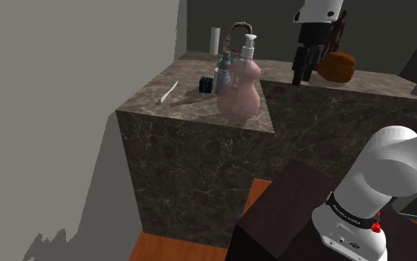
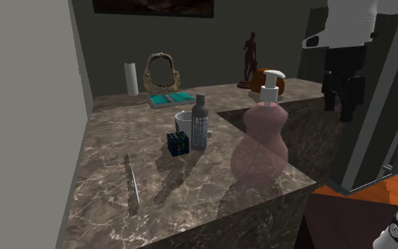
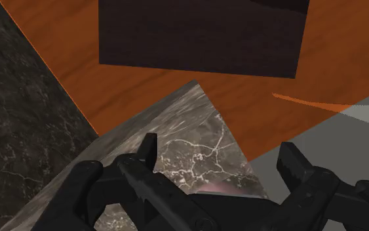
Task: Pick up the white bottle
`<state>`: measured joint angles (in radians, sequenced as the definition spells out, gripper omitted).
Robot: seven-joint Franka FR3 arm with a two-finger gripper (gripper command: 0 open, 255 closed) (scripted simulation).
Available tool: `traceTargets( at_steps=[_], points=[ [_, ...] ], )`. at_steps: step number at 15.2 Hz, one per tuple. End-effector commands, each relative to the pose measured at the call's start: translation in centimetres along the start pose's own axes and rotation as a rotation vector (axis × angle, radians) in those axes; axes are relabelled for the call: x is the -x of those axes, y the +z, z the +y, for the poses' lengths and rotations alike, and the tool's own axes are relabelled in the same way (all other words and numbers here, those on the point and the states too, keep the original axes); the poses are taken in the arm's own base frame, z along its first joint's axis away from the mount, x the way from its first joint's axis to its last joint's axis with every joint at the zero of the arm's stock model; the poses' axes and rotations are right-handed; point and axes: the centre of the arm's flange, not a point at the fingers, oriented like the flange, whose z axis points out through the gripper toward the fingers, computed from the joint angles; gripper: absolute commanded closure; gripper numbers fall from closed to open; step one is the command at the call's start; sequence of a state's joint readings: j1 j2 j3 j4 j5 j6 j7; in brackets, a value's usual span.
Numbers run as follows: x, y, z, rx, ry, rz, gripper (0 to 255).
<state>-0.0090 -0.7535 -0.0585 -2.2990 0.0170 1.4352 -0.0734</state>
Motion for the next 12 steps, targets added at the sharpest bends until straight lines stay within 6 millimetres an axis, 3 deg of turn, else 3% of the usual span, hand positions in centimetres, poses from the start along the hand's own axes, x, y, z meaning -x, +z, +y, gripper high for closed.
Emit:
traceTargets(
  at_steps=[1, 12],
  points=[
    [0.0, 0.0, 0.0, 0.000, 0.000, 0.000, 0],
    [-11.4, -0.8, 4.9, 0.075, -0.206, 0.113, 0]
  ],
)
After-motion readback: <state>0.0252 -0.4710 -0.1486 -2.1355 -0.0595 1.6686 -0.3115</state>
